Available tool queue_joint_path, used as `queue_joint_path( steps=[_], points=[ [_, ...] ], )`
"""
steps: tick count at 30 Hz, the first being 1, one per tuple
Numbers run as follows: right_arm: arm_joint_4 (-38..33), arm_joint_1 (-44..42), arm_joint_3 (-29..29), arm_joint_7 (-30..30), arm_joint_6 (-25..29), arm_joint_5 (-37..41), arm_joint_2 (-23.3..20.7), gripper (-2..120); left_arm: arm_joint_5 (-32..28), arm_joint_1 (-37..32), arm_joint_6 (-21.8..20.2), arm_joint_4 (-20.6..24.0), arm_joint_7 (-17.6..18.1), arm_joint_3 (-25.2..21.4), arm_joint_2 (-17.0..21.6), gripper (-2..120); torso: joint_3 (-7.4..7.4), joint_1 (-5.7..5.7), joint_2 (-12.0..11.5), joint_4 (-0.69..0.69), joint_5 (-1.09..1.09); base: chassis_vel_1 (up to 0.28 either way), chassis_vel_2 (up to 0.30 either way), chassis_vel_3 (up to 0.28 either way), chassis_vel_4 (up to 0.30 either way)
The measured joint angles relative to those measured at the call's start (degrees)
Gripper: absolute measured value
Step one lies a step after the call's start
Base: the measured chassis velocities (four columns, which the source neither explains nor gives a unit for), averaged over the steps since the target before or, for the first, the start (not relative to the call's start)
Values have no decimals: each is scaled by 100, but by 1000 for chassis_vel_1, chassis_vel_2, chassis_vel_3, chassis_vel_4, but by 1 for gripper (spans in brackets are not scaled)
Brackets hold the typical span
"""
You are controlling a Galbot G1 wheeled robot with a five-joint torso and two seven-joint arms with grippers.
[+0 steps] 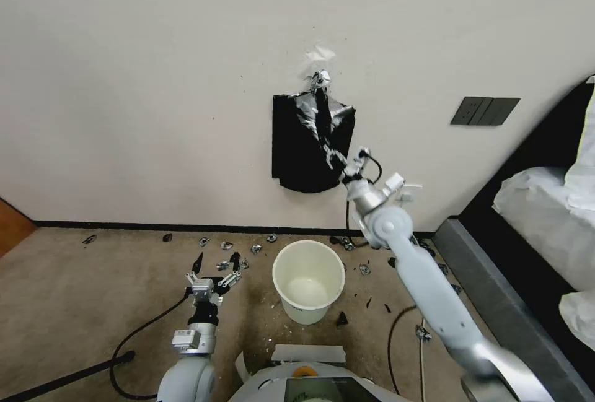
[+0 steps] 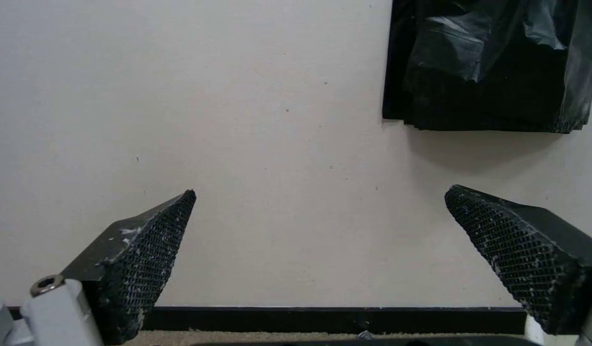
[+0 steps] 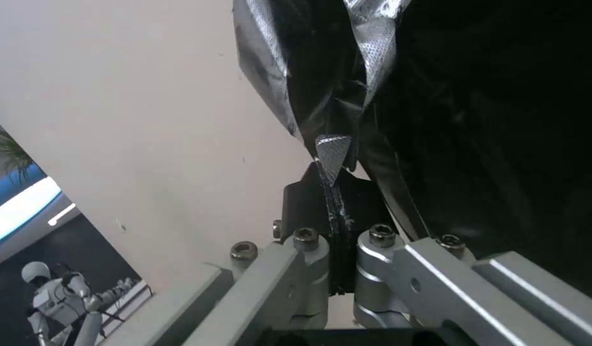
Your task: Place a trash bag onto the trash bin.
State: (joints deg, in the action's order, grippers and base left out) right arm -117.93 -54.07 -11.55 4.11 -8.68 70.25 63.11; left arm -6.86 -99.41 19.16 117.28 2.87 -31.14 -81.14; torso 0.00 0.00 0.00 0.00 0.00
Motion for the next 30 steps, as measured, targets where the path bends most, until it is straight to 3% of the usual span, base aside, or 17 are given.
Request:
queue_joint_path(
  steps=[23,30],
  points=[
    [-972,-1686,-181,-110,-96,-943,-36,0,-13,32,53,77,-11,108,89,100,0,0,0,0,0,0,0,0,0],
    [-1089,-2018,-147,-185,27,-1134,-221,0,-24,21,44,115,-11,114,136,100,0,0,0,1,0,0,0,0,0]
  ],
)
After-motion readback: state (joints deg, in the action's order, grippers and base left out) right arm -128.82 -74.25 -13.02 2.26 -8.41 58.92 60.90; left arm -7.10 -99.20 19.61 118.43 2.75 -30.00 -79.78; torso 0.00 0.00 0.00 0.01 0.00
